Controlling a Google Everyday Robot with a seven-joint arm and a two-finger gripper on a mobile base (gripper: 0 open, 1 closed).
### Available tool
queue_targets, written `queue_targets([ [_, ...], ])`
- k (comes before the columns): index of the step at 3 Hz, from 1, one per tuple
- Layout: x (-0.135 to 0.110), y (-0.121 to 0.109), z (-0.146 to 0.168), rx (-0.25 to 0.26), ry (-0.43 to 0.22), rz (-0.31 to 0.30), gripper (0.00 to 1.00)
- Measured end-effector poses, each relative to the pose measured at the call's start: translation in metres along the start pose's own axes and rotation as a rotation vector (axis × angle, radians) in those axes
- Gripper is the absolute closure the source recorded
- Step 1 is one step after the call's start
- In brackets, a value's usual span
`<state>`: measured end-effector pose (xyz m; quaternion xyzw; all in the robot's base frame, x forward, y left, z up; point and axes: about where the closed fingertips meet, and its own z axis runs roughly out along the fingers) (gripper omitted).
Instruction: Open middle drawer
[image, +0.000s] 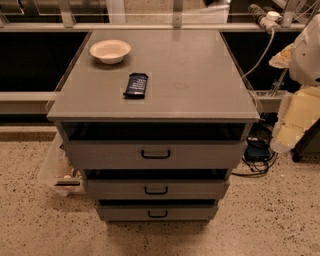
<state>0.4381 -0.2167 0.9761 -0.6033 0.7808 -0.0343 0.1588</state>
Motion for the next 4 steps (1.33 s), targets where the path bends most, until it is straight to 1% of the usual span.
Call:
queue_targets([
  [1, 0.000, 0.000, -0.001, 0.004, -0.001, 0.000, 0.00],
  [2, 0.009, 0.015, 0.012, 0.014, -0.040, 0.033, 0.00],
  [3, 0.010, 0.061, 0.027, 0.044, -0.154, 0.093, 0.00],
  [4, -0.009, 0.109, 0.041, 0.092, -0.261, 0.169, 0.00],
])
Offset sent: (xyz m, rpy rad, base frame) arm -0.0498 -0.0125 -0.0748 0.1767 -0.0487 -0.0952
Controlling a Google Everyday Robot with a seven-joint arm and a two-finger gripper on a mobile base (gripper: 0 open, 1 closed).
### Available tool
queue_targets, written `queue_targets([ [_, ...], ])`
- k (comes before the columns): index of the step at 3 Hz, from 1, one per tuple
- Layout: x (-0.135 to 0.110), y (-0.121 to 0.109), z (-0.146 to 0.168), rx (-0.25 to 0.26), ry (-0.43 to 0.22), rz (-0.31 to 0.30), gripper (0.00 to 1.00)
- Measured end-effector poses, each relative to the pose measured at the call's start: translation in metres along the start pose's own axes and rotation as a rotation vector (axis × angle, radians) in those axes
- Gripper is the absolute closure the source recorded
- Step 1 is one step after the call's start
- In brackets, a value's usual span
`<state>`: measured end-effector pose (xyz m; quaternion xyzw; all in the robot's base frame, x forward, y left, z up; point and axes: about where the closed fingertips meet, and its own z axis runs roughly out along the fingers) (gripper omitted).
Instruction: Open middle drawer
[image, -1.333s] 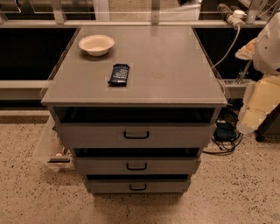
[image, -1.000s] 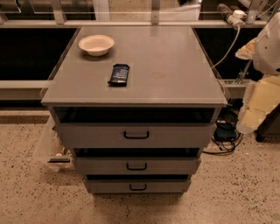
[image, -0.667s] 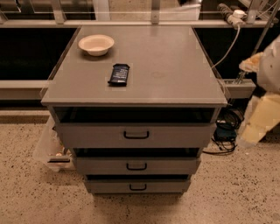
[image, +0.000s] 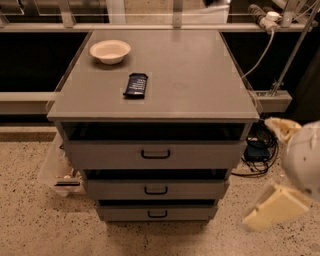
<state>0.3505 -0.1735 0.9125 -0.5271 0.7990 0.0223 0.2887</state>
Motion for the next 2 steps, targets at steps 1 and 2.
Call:
queue_targets([
  [1, 0.013, 0.041, 0.053, -0.015, -0.102, 0.094, 0.00],
  [2, 0.046, 0.085, 0.148, -0.134, -0.167, 0.220, 0.00],
])
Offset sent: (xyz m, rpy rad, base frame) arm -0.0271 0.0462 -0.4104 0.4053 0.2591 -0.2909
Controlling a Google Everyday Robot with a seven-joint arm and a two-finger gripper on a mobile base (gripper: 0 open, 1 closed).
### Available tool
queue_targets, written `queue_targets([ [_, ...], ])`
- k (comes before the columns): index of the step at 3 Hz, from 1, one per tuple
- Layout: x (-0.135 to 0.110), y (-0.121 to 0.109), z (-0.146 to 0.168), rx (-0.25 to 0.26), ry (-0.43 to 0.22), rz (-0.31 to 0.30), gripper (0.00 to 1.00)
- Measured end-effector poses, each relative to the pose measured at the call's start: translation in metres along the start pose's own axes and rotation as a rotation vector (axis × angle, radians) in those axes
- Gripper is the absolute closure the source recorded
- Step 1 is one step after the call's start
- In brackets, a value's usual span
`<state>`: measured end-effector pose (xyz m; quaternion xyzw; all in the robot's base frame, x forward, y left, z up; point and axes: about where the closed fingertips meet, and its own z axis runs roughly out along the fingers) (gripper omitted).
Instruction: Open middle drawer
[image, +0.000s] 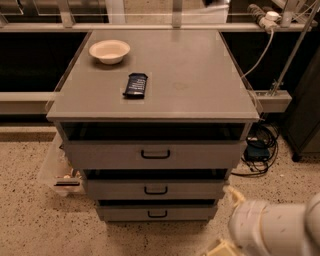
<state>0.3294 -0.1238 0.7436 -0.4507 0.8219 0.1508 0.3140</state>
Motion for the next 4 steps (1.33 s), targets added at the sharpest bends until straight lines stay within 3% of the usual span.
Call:
queue_targets([
  [1, 0.078, 0.018, 0.084, -0.096, 0.047, 0.123, 0.00],
  [2, 0.088, 0.012, 0.113, -0.097, 0.034, 0.146, 0.00],
  [3, 0.098, -0.001, 0.117, -0.061, 0.029, 0.186, 0.00],
  [4, 0.116, -0.044, 0.133, -0.028, -0.009, 0.191, 0.00],
])
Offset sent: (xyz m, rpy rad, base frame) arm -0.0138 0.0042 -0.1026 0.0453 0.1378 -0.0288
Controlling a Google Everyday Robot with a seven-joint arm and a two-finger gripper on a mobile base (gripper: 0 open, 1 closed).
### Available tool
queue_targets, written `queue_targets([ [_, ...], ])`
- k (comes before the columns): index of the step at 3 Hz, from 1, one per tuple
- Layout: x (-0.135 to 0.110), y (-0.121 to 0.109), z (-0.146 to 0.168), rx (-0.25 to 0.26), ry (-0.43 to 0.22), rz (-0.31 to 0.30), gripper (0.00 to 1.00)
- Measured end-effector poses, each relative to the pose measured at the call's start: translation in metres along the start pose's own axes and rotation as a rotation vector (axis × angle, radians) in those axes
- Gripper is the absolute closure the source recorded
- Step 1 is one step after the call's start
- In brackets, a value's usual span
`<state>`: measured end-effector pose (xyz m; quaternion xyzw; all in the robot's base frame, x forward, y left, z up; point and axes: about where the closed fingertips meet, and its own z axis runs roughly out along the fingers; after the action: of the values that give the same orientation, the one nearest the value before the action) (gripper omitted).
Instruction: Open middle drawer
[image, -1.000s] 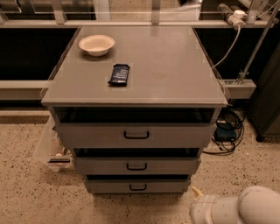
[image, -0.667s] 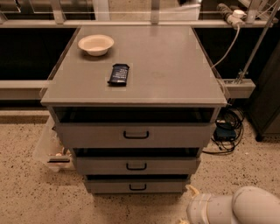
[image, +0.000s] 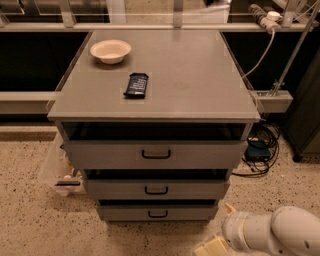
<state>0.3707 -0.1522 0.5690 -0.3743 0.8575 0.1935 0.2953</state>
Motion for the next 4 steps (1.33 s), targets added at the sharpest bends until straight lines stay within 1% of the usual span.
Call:
queue_targets([
  [1, 0.001, -0.051, 0.028, 0.004, -0.062, 0.000, 0.00],
  [2, -0.009, -0.084, 0.055, -0.012, -0.133, -0.022, 0.00],
  [3, -0.012, -0.097, 0.063, -0.011, -0.159, -0.019, 0.00],
  [4, -0.008, -0.096, 0.065, -0.006, -0.164, -0.004, 0.00],
])
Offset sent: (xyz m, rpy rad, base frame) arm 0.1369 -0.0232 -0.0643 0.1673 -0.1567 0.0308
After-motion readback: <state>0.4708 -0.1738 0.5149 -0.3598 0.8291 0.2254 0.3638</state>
